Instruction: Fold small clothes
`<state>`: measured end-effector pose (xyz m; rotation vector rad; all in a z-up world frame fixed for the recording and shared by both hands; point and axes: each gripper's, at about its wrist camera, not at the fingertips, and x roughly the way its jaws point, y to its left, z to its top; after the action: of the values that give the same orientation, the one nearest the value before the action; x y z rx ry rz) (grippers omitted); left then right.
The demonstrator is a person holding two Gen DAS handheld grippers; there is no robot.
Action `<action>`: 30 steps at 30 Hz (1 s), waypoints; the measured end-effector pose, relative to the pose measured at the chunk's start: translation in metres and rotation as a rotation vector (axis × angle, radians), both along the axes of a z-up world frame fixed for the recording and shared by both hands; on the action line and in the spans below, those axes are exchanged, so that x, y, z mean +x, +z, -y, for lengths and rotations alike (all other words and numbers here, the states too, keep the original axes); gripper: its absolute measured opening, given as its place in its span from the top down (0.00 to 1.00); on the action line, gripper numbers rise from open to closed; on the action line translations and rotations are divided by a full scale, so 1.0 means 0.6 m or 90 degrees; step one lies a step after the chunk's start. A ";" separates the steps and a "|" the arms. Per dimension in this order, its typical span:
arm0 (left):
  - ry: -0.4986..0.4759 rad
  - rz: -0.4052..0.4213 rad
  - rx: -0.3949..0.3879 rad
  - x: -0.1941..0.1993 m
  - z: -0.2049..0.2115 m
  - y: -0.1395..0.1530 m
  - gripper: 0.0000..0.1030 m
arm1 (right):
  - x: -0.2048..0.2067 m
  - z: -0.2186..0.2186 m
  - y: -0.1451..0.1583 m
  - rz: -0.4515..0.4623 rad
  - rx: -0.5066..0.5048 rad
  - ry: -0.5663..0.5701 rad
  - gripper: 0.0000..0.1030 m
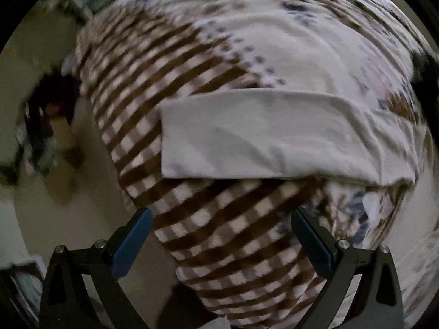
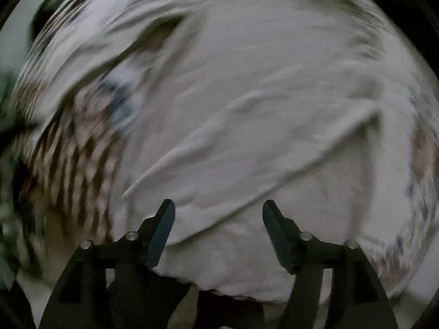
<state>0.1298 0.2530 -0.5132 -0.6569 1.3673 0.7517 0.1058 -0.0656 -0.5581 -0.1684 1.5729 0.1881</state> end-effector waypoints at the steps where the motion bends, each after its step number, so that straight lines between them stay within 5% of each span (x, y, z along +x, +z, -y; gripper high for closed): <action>1: 0.017 0.008 -0.019 -0.006 -0.011 -0.005 0.00 | -0.001 0.013 0.003 0.007 -0.011 -0.025 0.32; 5: 0.159 0.090 -0.143 -0.041 -0.089 -0.041 0.00 | -0.012 0.072 0.006 0.019 -0.041 -0.134 0.31; 9: 0.270 0.180 -0.176 -0.056 -0.145 -0.064 0.14 | -0.019 0.102 0.019 0.039 -0.062 -0.181 0.31; 12: 0.319 0.194 -0.166 -0.060 -0.166 -0.081 0.54 | -0.004 0.087 0.020 0.046 -0.070 -0.179 0.31; 13: 0.320 0.184 -0.146 -0.058 -0.170 -0.082 0.81 | 0.016 0.077 0.021 0.047 -0.073 -0.175 0.31; 14: 0.318 0.189 -0.134 -0.058 -0.168 -0.079 0.91 | 0.031 0.066 0.018 0.047 -0.075 -0.174 0.31; 22: 0.147 0.234 0.011 -0.031 -0.127 0.047 0.97 | 0.100 0.019 0.014 0.040 -0.071 -0.156 0.31; 30: -0.156 0.350 0.077 0.084 0.041 0.224 0.97 | 0.084 0.088 -0.017 -0.020 0.008 -0.195 0.29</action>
<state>0.1800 0.2284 -0.3788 -0.5361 0.8677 0.4095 0.1561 -0.1181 -0.5683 0.0864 1.6072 -0.0402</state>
